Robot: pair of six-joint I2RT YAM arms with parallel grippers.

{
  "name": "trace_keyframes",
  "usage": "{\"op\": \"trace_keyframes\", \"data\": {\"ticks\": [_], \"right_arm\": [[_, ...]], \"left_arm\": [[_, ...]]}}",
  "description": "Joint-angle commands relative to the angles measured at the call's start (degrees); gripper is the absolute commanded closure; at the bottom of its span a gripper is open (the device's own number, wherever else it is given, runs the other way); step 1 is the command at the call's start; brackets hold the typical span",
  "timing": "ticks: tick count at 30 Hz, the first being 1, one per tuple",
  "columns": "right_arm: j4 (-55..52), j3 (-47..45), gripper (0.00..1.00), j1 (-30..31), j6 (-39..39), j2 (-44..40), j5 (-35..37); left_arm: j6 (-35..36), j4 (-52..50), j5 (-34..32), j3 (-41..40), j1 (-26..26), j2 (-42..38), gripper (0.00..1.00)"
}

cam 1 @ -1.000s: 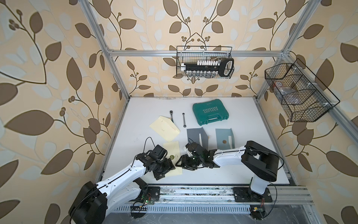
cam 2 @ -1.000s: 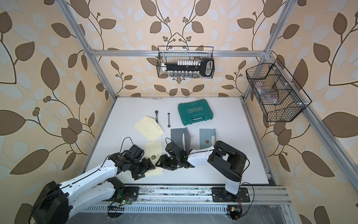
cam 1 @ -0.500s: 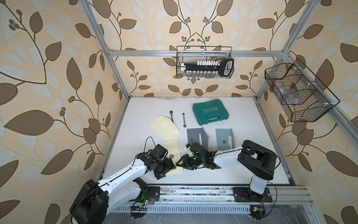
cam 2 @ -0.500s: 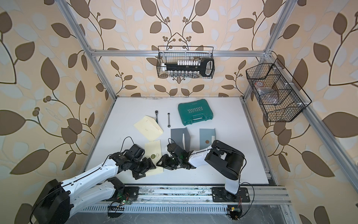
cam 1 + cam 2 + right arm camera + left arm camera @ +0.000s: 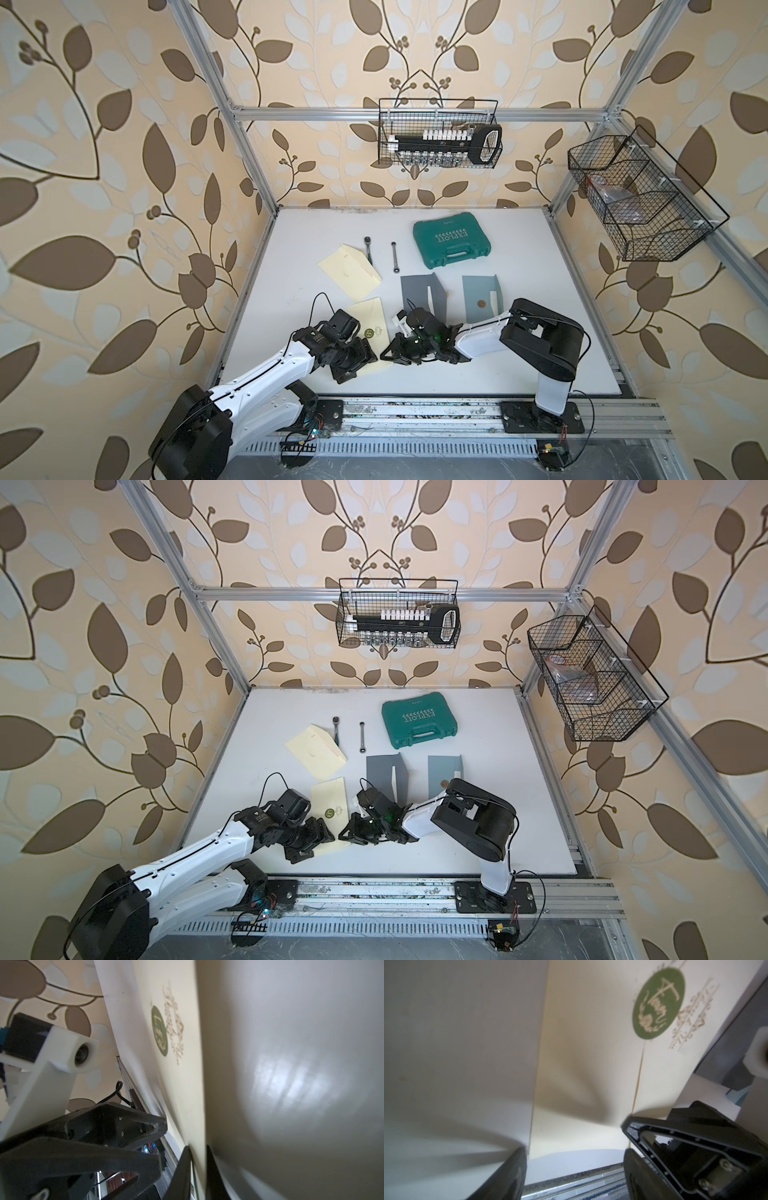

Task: Open the envelope
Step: Pick up the envelope from the center of the board.

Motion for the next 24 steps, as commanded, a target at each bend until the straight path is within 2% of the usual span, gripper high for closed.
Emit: {"op": "trace_keyframes", "data": {"ticks": [1, 11, 18, 24], "right_arm": [[-5.6, 0.2, 0.92, -0.3, -2.5, -3.7, 2.5], [-14.9, -2.9, 0.97, -0.4, -7.3, -16.6, 8.0], [-26.8, 0.7, 1.0, -1.1, -21.2, -28.6, 16.4], [-28.4, 0.2, 1.0, -4.4, -29.9, -38.4, 19.7]], "left_arm": [[1.0, -4.0, -3.9, 1.7, -0.4, -3.1, 0.24], [0.5, -11.3, -13.1, 9.2, -0.3, -11.3, 0.16], [1.5, -9.0, -19.5, 15.1, -0.3, -13.6, 0.09], [8.0, -4.1, -21.4, 22.5, -0.3, -12.9, 0.05]]}}
